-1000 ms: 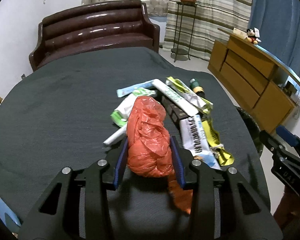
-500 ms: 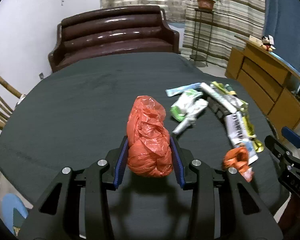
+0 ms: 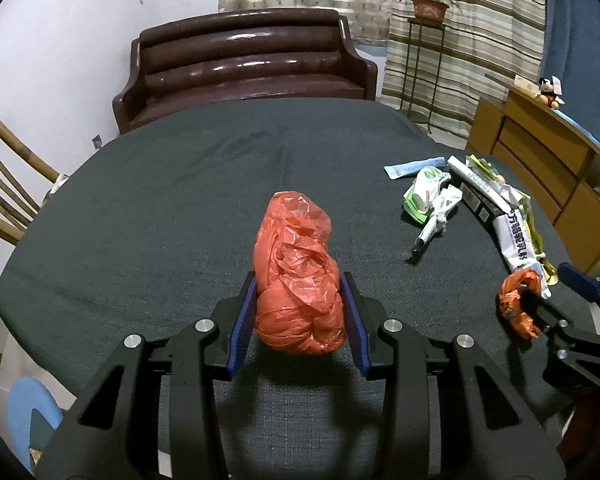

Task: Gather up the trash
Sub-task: 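Grasp the red plastic bag with the left gripper while the right gripper grasps the orange wrapper, then carry the orange wrapper over the bin and open the right gripper while the left carries the red bag, then release the red plastic bag into the bin with the left gripper, then grasp the white printed packet with the left gripper, then grasp the yellow snack wrapper with the right gripper, then carry both wrappers over the bin and open both grippers to drop them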

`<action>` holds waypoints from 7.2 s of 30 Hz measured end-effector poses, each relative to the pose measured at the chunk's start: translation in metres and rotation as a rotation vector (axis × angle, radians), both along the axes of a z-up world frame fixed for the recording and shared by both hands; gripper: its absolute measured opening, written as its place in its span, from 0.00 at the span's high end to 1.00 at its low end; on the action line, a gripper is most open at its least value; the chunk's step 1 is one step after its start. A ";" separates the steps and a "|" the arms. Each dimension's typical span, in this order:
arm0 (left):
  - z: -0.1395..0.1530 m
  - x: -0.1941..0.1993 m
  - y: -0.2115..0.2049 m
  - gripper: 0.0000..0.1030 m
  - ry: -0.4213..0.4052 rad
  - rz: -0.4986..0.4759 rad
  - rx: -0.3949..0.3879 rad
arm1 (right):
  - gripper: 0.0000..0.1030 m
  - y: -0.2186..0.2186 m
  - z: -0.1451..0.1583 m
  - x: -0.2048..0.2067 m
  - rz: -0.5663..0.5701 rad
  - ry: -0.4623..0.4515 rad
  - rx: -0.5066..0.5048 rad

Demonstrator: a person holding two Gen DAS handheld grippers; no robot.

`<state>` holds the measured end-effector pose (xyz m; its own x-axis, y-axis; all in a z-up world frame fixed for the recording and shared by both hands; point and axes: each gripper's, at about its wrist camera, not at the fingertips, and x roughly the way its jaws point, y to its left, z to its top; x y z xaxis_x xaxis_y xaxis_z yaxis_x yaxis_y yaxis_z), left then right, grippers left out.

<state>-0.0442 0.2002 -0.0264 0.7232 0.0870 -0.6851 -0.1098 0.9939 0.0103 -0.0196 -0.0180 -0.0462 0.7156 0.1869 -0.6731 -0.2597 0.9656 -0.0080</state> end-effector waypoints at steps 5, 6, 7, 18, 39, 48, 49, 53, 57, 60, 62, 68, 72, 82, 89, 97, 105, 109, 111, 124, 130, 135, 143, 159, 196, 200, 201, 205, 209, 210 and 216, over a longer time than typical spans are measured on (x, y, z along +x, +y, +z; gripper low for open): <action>0.000 0.005 0.000 0.62 -0.005 -0.010 -0.017 | 0.39 0.007 -0.004 -0.002 0.011 0.010 -0.019; 0.000 0.006 -0.001 0.62 -0.006 -0.013 -0.019 | 0.50 0.009 -0.005 0.000 0.017 0.018 -0.024; 0.000 0.006 -0.001 0.62 -0.006 -0.014 -0.020 | 0.56 0.011 -0.007 0.001 0.026 0.028 -0.026; 0.008 0.008 -0.026 0.62 -0.024 -0.062 -0.040 | 0.57 -0.008 0.017 -0.008 -0.006 -0.054 0.035; 0.027 0.067 -0.188 0.62 -0.085 -0.353 -0.091 | 0.57 -0.162 0.041 0.047 -0.331 -0.156 0.048; 0.016 0.100 -0.253 0.62 -0.072 -0.418 -0.073 | 0.57 -0.201 0.029 0.073 -0.366 -0.149 0.058; 0.015 0.102 -0.258 0.62 -0.071 -0.423 -0.071 | 0.57 -0.205 0.028 0.074 -0.368 -0.147 0.059; 0.008 0.112 -0.281 0.62 -0.057 -0.444 -0.061 | 0.57 -0.215 0.022 0.085 -0.373 -0.132 0.074; -0.001 0.121 -0.298 0.62 -0.038 -0.456 -0.055 | 0.57 -0.216 0.013 0.089 -0.374 -0.123 0.077; -0.005 0.127 -0.310 0.62 -0.027 -0.462 -0.045 | 0.57 -0.221 0.008 0.094 -0.377 -0.117 0.083; -0.008 0.131 -0.316 0.62 -0.020 -0.463 -0.041 | 0.57 -0.225 0.006 0.099 -0.381 -0.113 0.090; -0.019 0.141 -0.322 0.61 0.011 -0.456 -0.037 | 0.47 -0.236 -0.002 0.105 -0.397 -0.105 0.118; -0.023 0.145 -0.321 0.53 0.028 -0.439 -0.047 | 0.42 -0.241 -0.004 0.107 -0.410 -0.104 0.132; -0.020 0.146 -0.319 0.48 0.025 -0.434 -0.056 | 0.42 -0.243 -0.002 0.108 -0.425 -0.102 0.131; -0.012 0.135 -0.305 0.42 0.027 -0.409 -0.066 | 0.41 -0.240 0.000 0.094 -0.420 -0.088 0.132; -0.005 0.114 -0.274 0.42 0.014 -0.367 -0.061 | 0.40 -0.230 0.003 0.079 -0.402 -0.078 0.120; 0.000 0.097 -0.241 0.42 0.002 -0.313 -0.064 | 0.40 -0.213 0.007 0.064 -0.383 -0.083 0.105; 0.001 0.089 -0.226 0.41 0.003 -0.288 -0.062 | 0.40 -0.207 0.007 0.059 -0.376 -0.083 0.094; 0.001 0.086 -0.220 0.41 0.003 -0.274 -0.062 | 0.40 -0.204 0.008 0.056 -0.373 -0.084 0.089; -0.013 0.073 -0.185 0.41 0.039 -0.196 -0.049 | 0.40 -0.181 0.006 0.044 -0.333 -0.081 0.062; -0.025 0.073 -0.177 0.41 0.075 -0.170 -0.054 | 0.40 -0.172 0.005 0.043 -0.315 -0.077 0.057; -0.027 0.075 -0.177 0.41 0.080 -0.182 -0.064 | 0.39 -0.169 0.003 0.042 -0.305 -0.070 0.054; -0.033 0.077 -0.177 0.44 0.094 -0.209 -0.084 | 0.39 -0.166 0.003 0.042 -0.298 -0.064 0.057; -0.029 0.068 -0.177 0.74 0.080 -0.326 -0.106 | 0.39 -0.151 0.003 0.044 -0.269 -0.053 0.069; -0.018 0.067 -0.101 0.74 0.015 -0.182 -0.092 | 0.76 -0.044 -0.018 0.058 -0.044 0.111 0.009; -0.015 0.063 -0.106 0.74 0.005 -0.197 -0.103 | 0.76 -0.048 -0.015 0.054 -0.054 0.096 0.020; -0.014 0.062 -0.108 0.74 0.000 -0.202 -0.104 | 0.76 -0.051 -0.014 0.052 -0.058 0.091 0.023; -0.008 0.059 -0.118 0.74 -0.019 -0.228 -0.114 | 0.76 -0.064 -0.008 0.050 -0.091 0.065 0.027; -0.004 0.060 -0.135 0.74 -0.032 -0.262 -0.116 | 0.76 -0.085 -0.003 0.049 -0.144 0.038 0.035; -0.003 0.060 -0.140 0.74 -0.035 -0.270 -0.116 | 0.76 -0.093 -0.002 0.050 -0.162 0.032 0.038; 0.002 0.070 -0.175 0.74 -0.041 -0.331 -0.128 | 0.76 -0.136 0.003 0.058 -0.248 0.005 0.037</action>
<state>0.0259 0.0254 -0.0245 0.7248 -0.2415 -0.6453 0.2208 0.9686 -0.1146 0.0380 -0.1539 -0.0432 0.7393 0.0302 -0.6727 -0.0144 0.9995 0.0290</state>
